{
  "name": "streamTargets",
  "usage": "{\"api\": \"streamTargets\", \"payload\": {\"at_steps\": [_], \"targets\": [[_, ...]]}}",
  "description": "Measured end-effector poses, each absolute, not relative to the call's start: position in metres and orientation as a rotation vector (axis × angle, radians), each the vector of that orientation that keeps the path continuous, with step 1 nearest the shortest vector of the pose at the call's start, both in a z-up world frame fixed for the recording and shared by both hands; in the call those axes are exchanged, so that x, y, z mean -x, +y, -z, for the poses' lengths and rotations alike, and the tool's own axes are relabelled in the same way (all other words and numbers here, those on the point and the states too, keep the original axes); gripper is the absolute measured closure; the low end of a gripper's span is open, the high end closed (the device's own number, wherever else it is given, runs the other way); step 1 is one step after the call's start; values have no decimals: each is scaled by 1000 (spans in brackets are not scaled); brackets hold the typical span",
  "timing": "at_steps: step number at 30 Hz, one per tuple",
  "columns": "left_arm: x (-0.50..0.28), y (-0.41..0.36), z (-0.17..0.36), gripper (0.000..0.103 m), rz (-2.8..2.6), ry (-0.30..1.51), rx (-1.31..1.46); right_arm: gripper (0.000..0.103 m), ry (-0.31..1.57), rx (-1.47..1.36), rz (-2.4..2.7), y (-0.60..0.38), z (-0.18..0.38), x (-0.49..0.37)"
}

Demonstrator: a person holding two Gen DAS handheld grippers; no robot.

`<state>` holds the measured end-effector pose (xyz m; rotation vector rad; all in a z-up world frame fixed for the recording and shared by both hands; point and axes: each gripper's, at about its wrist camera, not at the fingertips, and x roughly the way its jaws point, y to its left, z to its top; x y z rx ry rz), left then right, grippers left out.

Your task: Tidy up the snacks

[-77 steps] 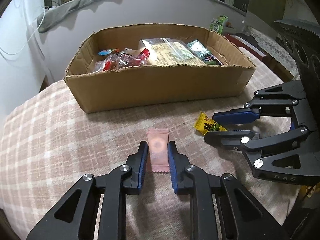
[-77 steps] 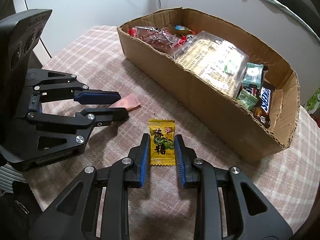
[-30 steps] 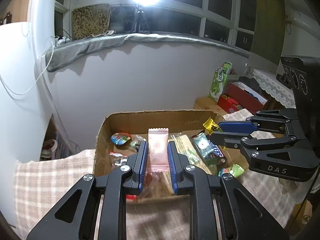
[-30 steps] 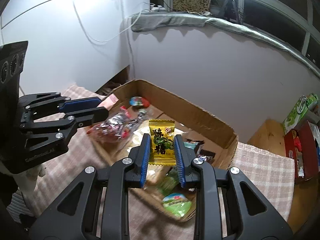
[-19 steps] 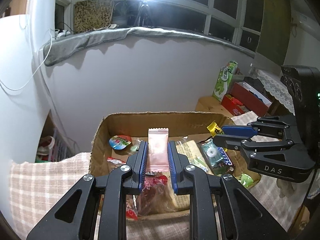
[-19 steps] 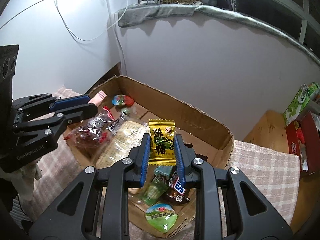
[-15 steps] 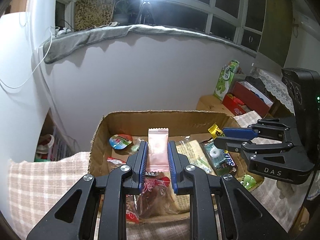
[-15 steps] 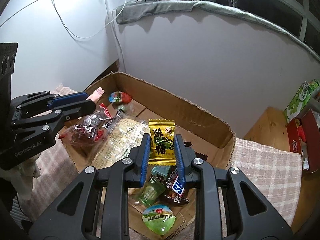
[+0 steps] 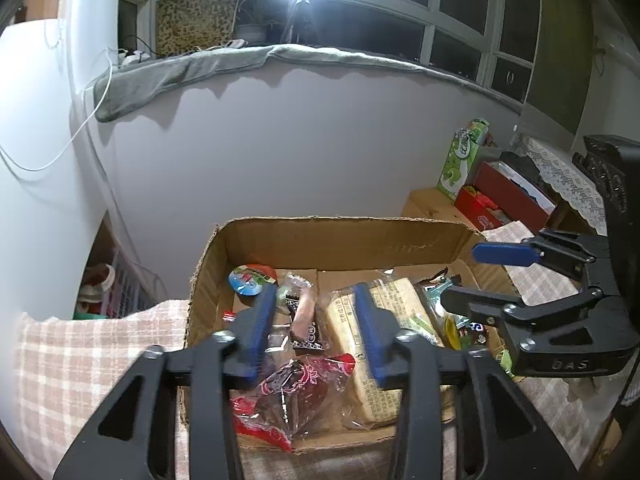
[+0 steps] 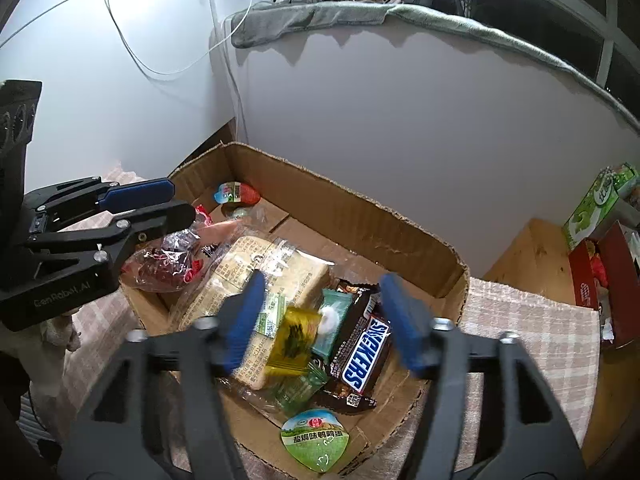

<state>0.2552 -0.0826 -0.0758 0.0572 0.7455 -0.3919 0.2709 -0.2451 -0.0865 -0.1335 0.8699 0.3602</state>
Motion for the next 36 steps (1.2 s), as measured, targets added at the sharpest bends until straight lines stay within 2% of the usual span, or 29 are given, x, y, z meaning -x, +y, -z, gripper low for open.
{"api": "streamTargets", "payload": {"at_steps": [1, 3, 4, 5, 14, 21, 36], "targets": [[-255, -82, 76, 53, 389, 743, -58, 36, 868, 136, -359, -245, 86, -270], [-255, -82, 75, 53, 387, 743, -58, 35, 865, 143, -354, -245, 85, -269], [-255, -82, 75, 52, 383, 743, -61, 31, 864, 146, -350, -245, 84, -269], [-255, -82, 75, 47, 381, 742, -62, 31, 861, 149, -344, -246, 84, -269], [-249, -81, 70, 37, 363, 726, -69, 30, 859, 146, -322, -251, 81, -264], [-240, -77, 66, 32, 345, 721, -63, 30, 851, 154, -312, -252, 76, -254], [-203, -65, 49, 32, 339, 659, -26, 29, 760, 131, -313, -249, 51, -207]]}}
